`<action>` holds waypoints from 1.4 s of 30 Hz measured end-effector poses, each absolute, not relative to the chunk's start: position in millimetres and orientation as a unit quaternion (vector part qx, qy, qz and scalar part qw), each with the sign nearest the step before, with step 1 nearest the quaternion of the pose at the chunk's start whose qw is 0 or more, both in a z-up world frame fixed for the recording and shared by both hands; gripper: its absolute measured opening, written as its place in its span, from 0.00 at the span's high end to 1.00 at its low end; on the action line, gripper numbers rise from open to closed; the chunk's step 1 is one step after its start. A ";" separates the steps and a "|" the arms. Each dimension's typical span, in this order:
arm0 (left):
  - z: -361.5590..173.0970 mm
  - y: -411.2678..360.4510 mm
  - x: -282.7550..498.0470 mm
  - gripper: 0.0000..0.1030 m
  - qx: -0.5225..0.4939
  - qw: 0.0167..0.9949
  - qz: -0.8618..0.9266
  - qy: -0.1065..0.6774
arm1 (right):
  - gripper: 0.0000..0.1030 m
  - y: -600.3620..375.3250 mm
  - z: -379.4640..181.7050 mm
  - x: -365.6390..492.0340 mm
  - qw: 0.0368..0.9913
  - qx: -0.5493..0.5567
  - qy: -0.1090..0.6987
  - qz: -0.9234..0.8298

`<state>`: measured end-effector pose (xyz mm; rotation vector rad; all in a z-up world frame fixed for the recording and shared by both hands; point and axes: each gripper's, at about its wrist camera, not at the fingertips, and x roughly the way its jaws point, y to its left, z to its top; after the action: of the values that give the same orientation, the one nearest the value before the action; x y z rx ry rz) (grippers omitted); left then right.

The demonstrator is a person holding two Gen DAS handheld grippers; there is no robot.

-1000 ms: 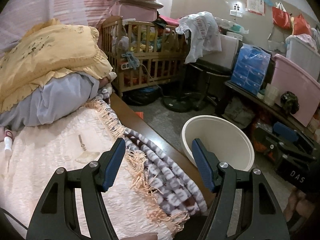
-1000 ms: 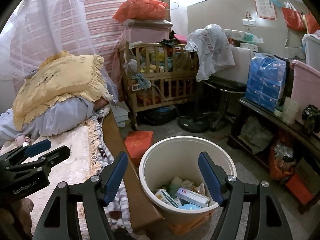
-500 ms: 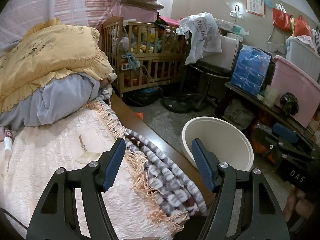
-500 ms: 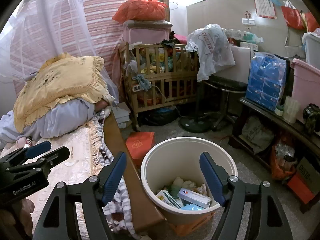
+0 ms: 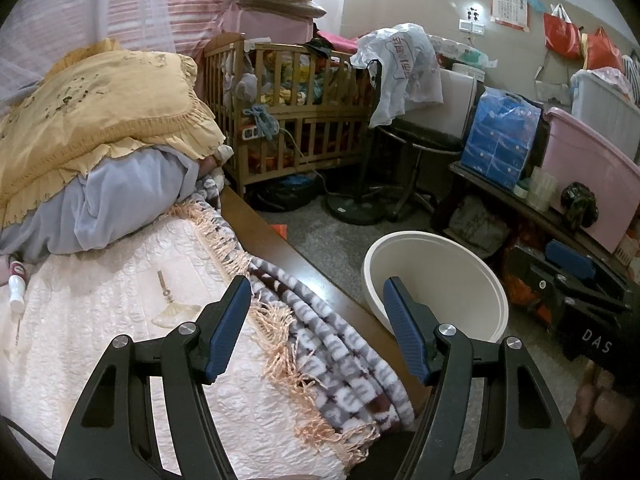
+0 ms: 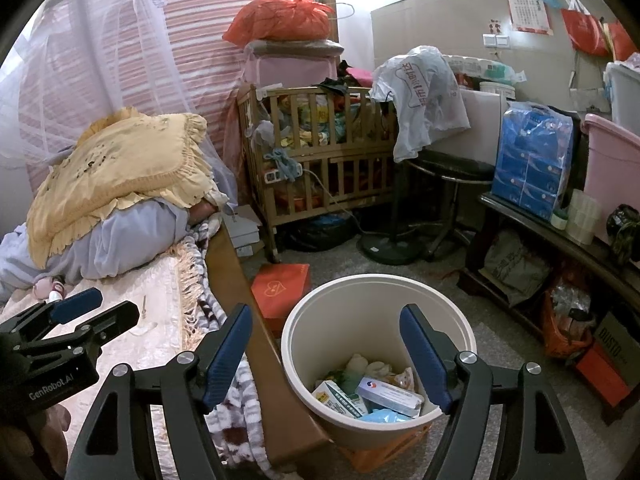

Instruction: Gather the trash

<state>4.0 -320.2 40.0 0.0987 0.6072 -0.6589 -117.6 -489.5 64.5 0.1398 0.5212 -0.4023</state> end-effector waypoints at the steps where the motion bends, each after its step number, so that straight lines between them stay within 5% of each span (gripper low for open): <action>1: 40.3 -319.8 4.4 0.34 0.048 0.900 -0.319 0.293 | 0.28 -489.5 64.5 -117.9 0.944 0.069 0.255 -0.198; 42: 39.6 -319.4 5.6 0.34 0.048 0.899 -0.320 0.295 | 0.26 -491.5 63.8 -113.6 0.942 0.076 0.259 -0.197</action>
<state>5.6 -319.4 39.6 0.0986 0.6100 -0.6620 -113.6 -491.5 63.8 0.1554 0.5288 -0.4026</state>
